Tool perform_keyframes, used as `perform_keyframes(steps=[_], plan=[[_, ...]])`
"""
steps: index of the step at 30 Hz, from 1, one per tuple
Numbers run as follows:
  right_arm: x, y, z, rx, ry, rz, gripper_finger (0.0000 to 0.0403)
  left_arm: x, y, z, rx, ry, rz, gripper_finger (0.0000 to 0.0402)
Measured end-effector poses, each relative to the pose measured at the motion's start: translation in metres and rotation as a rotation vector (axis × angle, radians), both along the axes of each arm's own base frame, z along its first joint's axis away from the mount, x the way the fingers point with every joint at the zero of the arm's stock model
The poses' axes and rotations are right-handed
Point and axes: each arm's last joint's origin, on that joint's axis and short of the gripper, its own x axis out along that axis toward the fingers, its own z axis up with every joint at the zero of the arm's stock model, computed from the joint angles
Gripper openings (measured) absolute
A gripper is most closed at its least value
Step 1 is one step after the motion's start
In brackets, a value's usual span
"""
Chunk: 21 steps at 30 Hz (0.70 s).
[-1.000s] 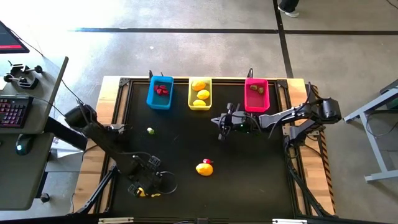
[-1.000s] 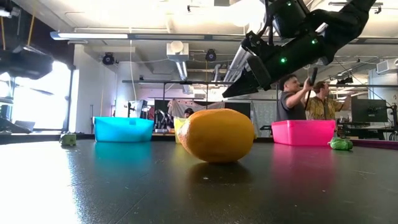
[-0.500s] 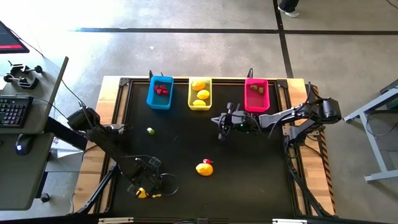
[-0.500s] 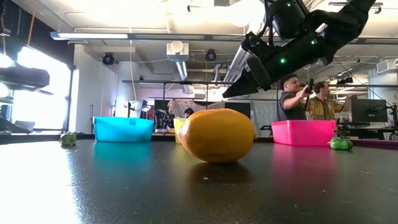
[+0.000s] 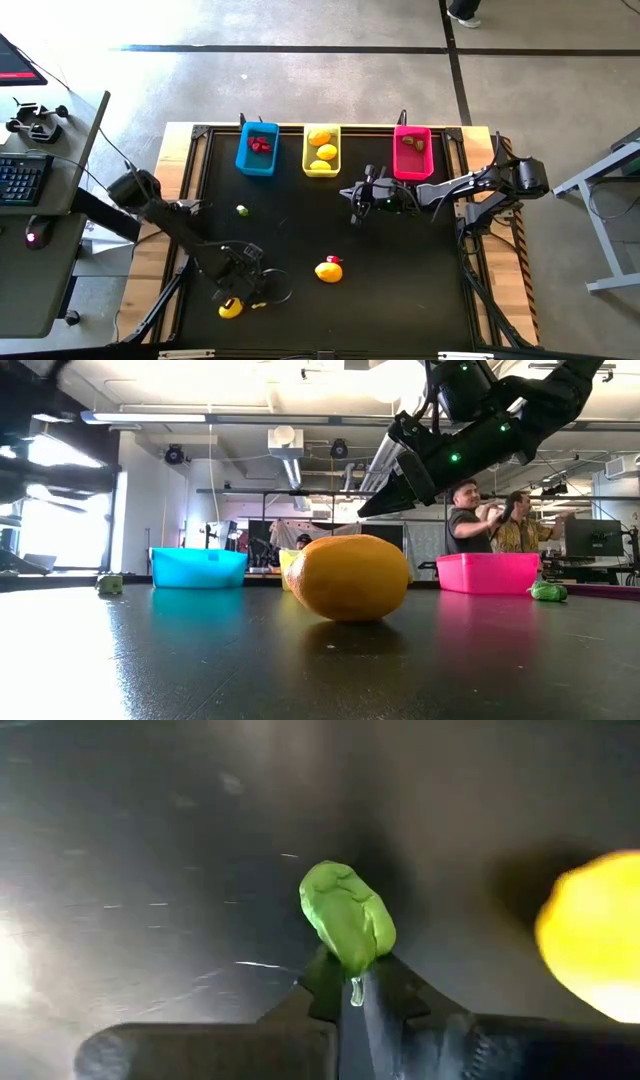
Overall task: Sort produce into baskets
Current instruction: Put the green bell pepper into the pink bin
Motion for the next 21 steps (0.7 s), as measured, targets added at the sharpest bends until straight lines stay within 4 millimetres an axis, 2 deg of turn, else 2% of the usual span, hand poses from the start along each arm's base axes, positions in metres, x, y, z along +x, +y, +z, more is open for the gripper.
perform_keyframes(steps=[8, 15, 21], plan=[[0.0, 0.0, 0.0, -0.021, 0.009, 0.012, 0.0, 0.015, 0.024, 0.017, 0.014, -0.112, 0.045, 0.0001], [0.0, 0.0, 0.0, -0.037, 0.015, 0.019, 0.0, 0.038, 0.048, 0.029, -0.021, -0.246, 0.049, 0.0001], [0.0, -0.001, 0.0, -0.058, 0.022, 0.029, 0.0, 0.06, 0.073, 0.026, -0.107, -0.394, 0.035, 0.0]])
